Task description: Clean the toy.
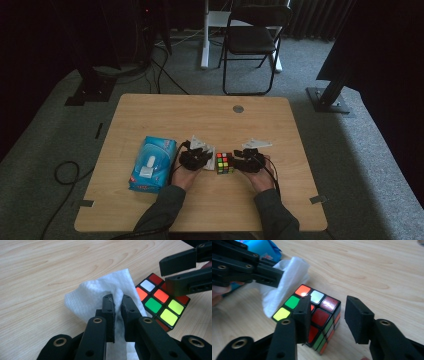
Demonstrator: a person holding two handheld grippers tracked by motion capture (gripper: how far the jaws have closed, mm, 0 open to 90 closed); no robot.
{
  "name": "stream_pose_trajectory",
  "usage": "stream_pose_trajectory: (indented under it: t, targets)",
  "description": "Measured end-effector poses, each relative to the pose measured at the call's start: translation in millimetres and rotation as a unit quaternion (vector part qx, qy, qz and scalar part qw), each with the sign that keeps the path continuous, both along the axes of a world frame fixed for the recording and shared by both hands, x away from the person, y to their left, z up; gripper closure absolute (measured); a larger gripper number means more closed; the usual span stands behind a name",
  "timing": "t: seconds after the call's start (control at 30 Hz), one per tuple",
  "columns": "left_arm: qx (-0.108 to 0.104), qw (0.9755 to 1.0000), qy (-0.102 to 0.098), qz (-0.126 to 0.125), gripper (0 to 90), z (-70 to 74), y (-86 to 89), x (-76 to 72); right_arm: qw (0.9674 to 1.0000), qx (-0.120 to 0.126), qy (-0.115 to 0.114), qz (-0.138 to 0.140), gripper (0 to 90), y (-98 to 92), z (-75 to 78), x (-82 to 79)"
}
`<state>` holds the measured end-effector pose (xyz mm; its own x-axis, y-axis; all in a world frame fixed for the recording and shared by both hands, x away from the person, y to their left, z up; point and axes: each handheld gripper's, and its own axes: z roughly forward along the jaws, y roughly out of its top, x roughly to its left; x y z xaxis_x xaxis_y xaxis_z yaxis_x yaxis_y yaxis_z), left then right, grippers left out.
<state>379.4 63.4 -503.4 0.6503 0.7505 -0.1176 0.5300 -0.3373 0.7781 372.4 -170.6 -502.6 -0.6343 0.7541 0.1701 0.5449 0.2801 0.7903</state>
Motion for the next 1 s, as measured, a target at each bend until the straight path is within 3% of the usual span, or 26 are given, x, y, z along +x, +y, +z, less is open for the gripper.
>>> stream_pose_trajectory:
  t: [0.2, 0.6, 0.9, 1.0]
  targets:
    - [0.000, 1.0000, 0.003, 0.001, 83.3, -0.8, -4.5, 4.0, 0.9999, 0.012, 0.002, 0.006, 65.8, -0.1, -1.0, 1.9]
    - [-0.004, 1.0000, 0.006, -0.005, 83.5, -4.3, -10.9, 2.4, 0.9995, 0.029, 0.004, 0.007, 65.8, -2.9, -4.0, 2.8]
    - [-0.013, 0.9997, 0.019, 0.005, 83.5, -9.5, -8.8, 4.8, 0.9995, 0.031, 0.003, 0.007, 65.8, -3.3, -4.7, 2.5]
    - [-0.006, 0.9996, 0.026, 0.006, 83.5, -11.4, -8.6, 4.4, 0.9994, 0.033, 0.002, 0.007, 65.8, -3.6, -5.0, 2.6]
